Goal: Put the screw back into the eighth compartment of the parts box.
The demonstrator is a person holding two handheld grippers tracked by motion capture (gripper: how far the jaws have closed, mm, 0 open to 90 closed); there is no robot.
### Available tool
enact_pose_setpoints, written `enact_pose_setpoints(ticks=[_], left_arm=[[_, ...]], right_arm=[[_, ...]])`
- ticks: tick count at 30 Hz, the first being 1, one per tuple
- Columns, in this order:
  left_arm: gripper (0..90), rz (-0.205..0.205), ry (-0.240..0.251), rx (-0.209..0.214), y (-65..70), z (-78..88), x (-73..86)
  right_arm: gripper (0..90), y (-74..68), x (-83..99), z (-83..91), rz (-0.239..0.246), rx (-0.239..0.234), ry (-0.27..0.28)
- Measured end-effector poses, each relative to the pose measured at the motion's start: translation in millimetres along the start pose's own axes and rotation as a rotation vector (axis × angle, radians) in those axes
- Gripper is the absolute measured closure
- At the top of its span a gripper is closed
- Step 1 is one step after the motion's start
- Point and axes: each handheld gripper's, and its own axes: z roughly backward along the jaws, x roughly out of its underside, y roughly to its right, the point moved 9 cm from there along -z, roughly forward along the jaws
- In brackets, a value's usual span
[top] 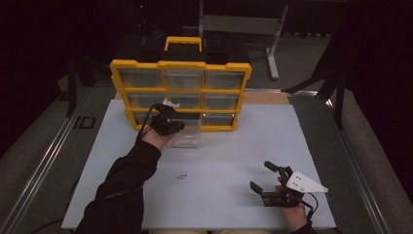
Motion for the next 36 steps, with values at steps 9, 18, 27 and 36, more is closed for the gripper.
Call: enact_pose_setpoints(ticks=[9, 18, 27, 36], left_arm=[[68.1, 0.004, -0.031, -0.030, -3.2, -10.8, -0.3], [25.6, 0.004, -0.037, -0.033, 1.4, -5.5, -5.7], [1.6, -0.010, -0.016, 0.027, 8.9, 9.9, -3.4], [0.3, -0.032, 0.042, 0.062, 12.6, 31.5, -2.0]], right_arm=[[12.0, 0.5, 0.0, 0.3, 0.003, 0.001, 0.001], [12.0, 0.9, -0.1, 0.5, 0.003, 0.001, 0.001], [12.0, 0.9, 0.1, 0.3, 0.003, 0.001, -0.001], [12.0, 0.2, 0.1, 0.3, 0.003, 0.002, -0.002]])
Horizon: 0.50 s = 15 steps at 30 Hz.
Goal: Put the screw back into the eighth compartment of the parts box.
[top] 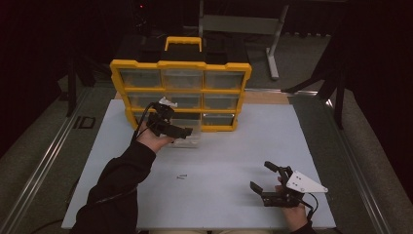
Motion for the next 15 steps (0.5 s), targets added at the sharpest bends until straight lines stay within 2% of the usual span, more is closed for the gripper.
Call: enact_pose_setpoints(ticks=[5, 15], left_arm=[[0.3, -0.018, 0.025, 0.032, 4.4, 10.6, 0.8], [0.3, -0.090, 0.101, 0.087, 16.9, 40.2, 13.5]], right_arm=[[12.0, 0.3, 0.1, -0.1, -0.001, 0.001, 0.000], [12.0, -0.2, -0.1, -0.2, 0.001, 0.001, 0.000]])
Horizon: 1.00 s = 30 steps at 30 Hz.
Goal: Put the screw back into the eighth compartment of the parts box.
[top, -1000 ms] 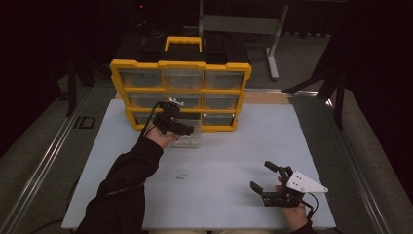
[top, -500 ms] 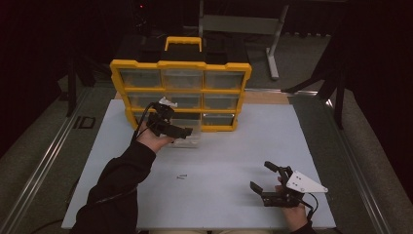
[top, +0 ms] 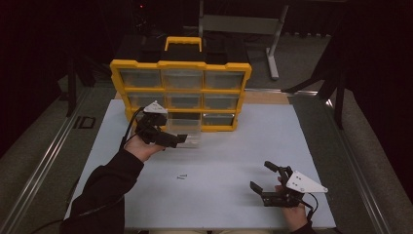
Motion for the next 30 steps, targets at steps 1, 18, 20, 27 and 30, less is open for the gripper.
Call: enact_pose_setpoints(ticks=[1, 18, 20, 27, 30], left_arm=[[0.3, -0.009, 0.010, 0.006, 1.8, 2.5, 1.0], [0.4, -0.077, 0.097, 0.066, 35.0, 22.8, 23.7], [0.4, -0.086, 0.101, 0.070, 39.0, 21.7, 26.6], [0.4, -0.124, 0.097, 0.104, 53.5, 13.0, 38.8], [0.4, -0.132, 0.093, 0.115, 55.9, 7.0, 44.0]], right_arm=[[12.0, -0.1, 0.1, 0.0, -0.002, 0.000, -0.001], [12.0, -1.0, 0.2, -0.7, -0.006, -0.007, 0.003], [12.0, -0.8, 0.1, -0.8, -0.002, -0.005, 0.003], [12.0, -1.0, 0.5, -1.1, -0.001, -0.006, 0.000], [12.0, -1.1, 0.6, -1.2, -0.001, -0.006, -0.001]])
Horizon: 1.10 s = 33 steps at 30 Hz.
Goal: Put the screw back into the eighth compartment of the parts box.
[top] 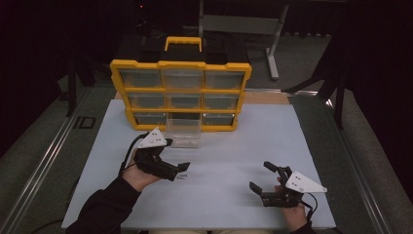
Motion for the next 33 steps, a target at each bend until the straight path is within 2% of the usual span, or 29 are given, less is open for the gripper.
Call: enact_pose_setpoints(ticks=[10, 14, 18, 21, 23, 27, 32, 33], left_arm=[[1.4, -0.010, -0.034, 0.035, 1.0, -17.3, 20.9], [5.2, -0.021, -0.053, 0.043, -0.9, -25.0, 30.6], [14.6, -0.040, -0.074, 0.050, -3.0, -31.8, 40.3], [18.4, -0.053, -0.092, 0.044, -5.6, -35.6, 46.5], [27.9, -0.053, -0.100, 0.040, -9.5, -39.2, 52.5], [40.4, -0.060, -0.115, 0.049, -12.5, -42.7, 59.1], [50.7, -0.078, -0.146, 0.061, -12.5, -48.3, 67.5], [53.0, -0.088, -0.170, 0.059, -13.3, -51.6, 72.2]], right_arm=[[12.0, -0.1, 0.2, -0.1, 0.001, -0.001, -0.002], [12.0, 0.0, 0.3, 0.0, 0.001, -0.002, -0.002], [12.1, -0.8, 0.4, -0.2, 0.002, -0.005, -0.004], [12.1, -0.7, 0.5, -0.3, 0.002, -0.005, -0.004], [12.0, -0.4, 0.4, -0.1, 0.001, -0.004, -0.003], [12.0, -0.7, 0.6, -0.3, 0.002, -0.006, -0.005], [12.1, -0.7, 0.5, -0.3, 0.002, -0.005, -0.004], [12.1, -0.6, 0.8, -0.4, 0.001, -0.005, -0.006]])
